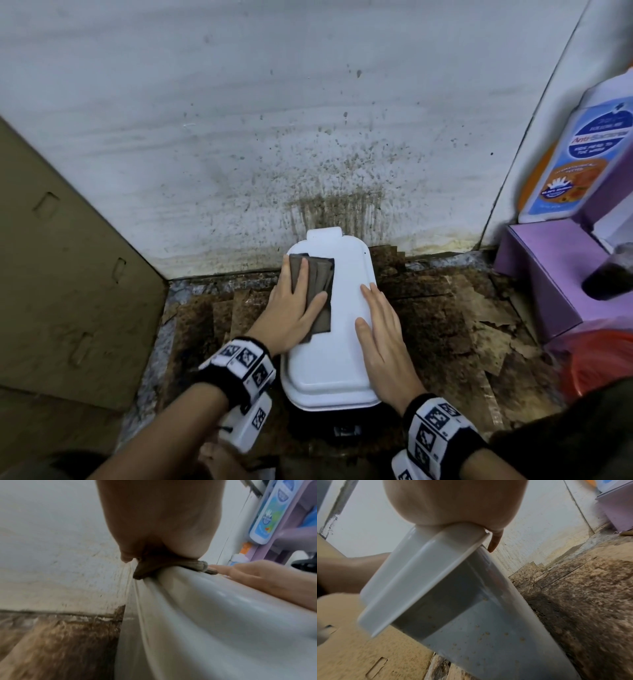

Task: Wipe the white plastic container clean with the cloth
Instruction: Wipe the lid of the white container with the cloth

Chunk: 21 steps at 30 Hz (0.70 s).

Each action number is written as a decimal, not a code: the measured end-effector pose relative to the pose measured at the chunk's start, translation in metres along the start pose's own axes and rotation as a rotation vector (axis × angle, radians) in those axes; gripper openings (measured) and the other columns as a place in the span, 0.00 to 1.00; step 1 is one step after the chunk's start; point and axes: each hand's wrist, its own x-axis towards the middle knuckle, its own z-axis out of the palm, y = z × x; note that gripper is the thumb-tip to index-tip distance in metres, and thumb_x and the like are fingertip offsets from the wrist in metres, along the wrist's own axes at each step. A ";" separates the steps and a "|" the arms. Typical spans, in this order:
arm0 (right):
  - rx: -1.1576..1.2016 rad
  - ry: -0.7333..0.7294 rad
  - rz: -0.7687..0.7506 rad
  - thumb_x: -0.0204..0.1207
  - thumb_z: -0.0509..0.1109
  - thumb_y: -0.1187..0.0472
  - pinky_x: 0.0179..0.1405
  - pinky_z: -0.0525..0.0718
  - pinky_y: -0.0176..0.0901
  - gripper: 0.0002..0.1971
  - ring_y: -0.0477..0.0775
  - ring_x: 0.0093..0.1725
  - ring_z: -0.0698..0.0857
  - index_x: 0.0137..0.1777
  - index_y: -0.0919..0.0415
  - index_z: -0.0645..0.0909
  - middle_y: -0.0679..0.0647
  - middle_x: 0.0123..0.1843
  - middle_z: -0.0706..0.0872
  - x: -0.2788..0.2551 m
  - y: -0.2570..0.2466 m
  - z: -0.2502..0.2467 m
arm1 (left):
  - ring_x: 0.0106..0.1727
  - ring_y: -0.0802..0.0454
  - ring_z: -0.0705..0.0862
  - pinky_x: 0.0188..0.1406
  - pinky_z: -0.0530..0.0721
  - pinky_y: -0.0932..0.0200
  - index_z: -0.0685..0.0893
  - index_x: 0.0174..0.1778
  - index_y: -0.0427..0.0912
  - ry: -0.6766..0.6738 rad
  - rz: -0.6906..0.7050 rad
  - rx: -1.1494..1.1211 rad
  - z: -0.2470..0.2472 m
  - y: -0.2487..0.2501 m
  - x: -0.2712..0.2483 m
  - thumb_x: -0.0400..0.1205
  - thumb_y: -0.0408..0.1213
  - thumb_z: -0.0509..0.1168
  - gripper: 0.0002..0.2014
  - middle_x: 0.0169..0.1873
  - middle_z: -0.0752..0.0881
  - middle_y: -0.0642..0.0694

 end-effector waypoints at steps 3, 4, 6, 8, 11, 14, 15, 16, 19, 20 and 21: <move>0.006 -0.001 0.003 0.89 0.48 0.43 0.84 0.46 0.37 0.27 0.29 0.85 0.40 0.88 0.38 0.50 0.30 0.88 0.46 0.000 0.000 0.000 | 0.90 0.35 0.43 0.87 0.54 0.33 0.36 0.90 0.46 -0.002 -0.044 0.125 -0.011 -0.002 0.040 0.86 0.69 0.39 0.43 0.88 0.33 0.38; 0.007 -0.003 0.008 0.89 0.48 0.43 0.84 0.46 0.38 0.27 0.29 0.85 0.40 0.88 0.38 0.50 0.29 0.88 0.46 0.000 0.000 -0.001 | 0.90 0.35 0.43 0.86 0.55 0.32 0.37 0.90 0.46 0.003 -0.056 0.162 -0.015 -0.002 0.054 0.85 0.71 0.37 0.44 0.89 0.35 0.37; 0.011 -0.015 0.013 0.89 0.48 0.43 0.84 0.46 0.38 0.27 0.29 0.85 0.40 0.88 0.37 0.49 0.29 0.88 0.45 0.001 -0.001 -0.001 | 0.90 0.34 0.47 0.85 0.57 0.33 0.38 0.90 0.46 0.010 -0.106 0.163 -0.023 0.002 0.077 0.88 0.65 0.43 0.41 0.89 0.40 0.36; 0.015 -0.024 0.013 0.90 0.47 0.44 0.85 0.45 0.38 0.27 0.29 0.85 0.39 0.88 0.38 0.48 0.29 0.88 0.44 0.000 -0.002 -0.001 | 0.90 0.36 0.50 0.86 0.56 0.35 0.39 0.90 0.47 0.002 -0.142 0.182 -0.033 0.008 0.095 0.90 0.62 0.47 0.39 0.90 0.44 0.36; 0.019 -0.028 0.016 0.90 0.46 0.43 0.84 0.44 0.36 0.28 0.28 0.85 0.38 0.88 0.38 0.47 0.28 0.88 0.43 0.000 -0.002 -0.001 | 0.90 0.38 0.50 0.87 0.54 0.35 0.42 0.90 0.46 -0.037 -0.180 0.238 -0.045 0.014 0.113 0.90 0.62 0.46 0.38 0.90 0.47 0.36; 0.027 -0.016 0.015 0.89 0.46 0.43 0.83 0.43 0.35 0.28 0.28 0.85 0.39 0.88 0.38 0.48 0.28 0.88 0.44 0.000 -0.003 -0.001 | 0.89 0.35 0.53 0.84 0.58 0.32 0.45 0.91 0.46 -0.020 -0.173 0.270 -0.045 0.017 0.119 0.91 0.61 0.45 0.36 0.89 0.50 0.34; 0.028 -0.013 0.013 0.89 0.46 0.43 0.83 0.43 0.35 0.28 0.28 0.85 0.39 0.88 0.38 0.48 0.28 0.88 0.44 0.000 -0.003 -0.001 | 0.88 0.33 0.58 0.82 0.63 0.31 0.46 0.91 0.47 0.000 -0.164 0.286 -0.044 0.018 0.118 0.91 0.60 0.44 0.35 0.88 0.53 0.33; 0.026 -0.011 0.010 0.89 0.46 0.43 0.84 0.43 0.34 0.28 0.29 0.85 0.39 0.88 0.39 0.48 0.28 0.88 0.44 0.000 -0.003 0.000 | 0.85 0.31 0.62 0.78 0.69 0.31 0.45 0.91 0.50 0.018 -0.154 0.300 -0.043 0.019 0.117 0.91 0.59 0.44 0.33 0.86 0.56 0.32; 0.019 -0.010 0.011 0.90 0.46 0.43 0.83 0.43 0.34 0.27 0.29 0.85 0.39 0.88 0.39 0.49 0.28 0.88 0.44 0.000 -0.002 0.000 | 0.85 0.30 0.61 0.77 0.70 0.32 0.43 0.90 0.52 0.019 -0.097 0.277 -0.043 0.021 0.112 0.94 0.52 0.42 0.29 0.87 0.52 0.32; 0.020 -0.010 0.013 0.90 0.46 0.43 0.83 0.43 0.34 0.27 0.29 0.85 0.39 0.88 0.38 0.49 0.28 0.88 0.44 -0.001 -0.002 0.000 | 0.88 0.32 0.56 0.81 0.65 0.33 0.45 0.91 0.49 0.024 -0.050 0.257 -0.044 0.022 0.109 0.94 0.48 0.42 0.27 0.89 0.50 0.35; 0.021 -0.009 0.013 0.90 0.46 0.43 0.84 0.44 0.35 0.27 0.29 0.85 0.39 0.88 0.38 0.49 0.28 0.88 0.44 -0.001 -0.002 0.000 | 0.89 0.34 0.52 0.84 0.60 0.35 0.49 0.90 0.43 0.033 0.003 0.251 -0.044 0.022 0.108 0.95 0.44 0.41 0.26 0.90 0.48 0.38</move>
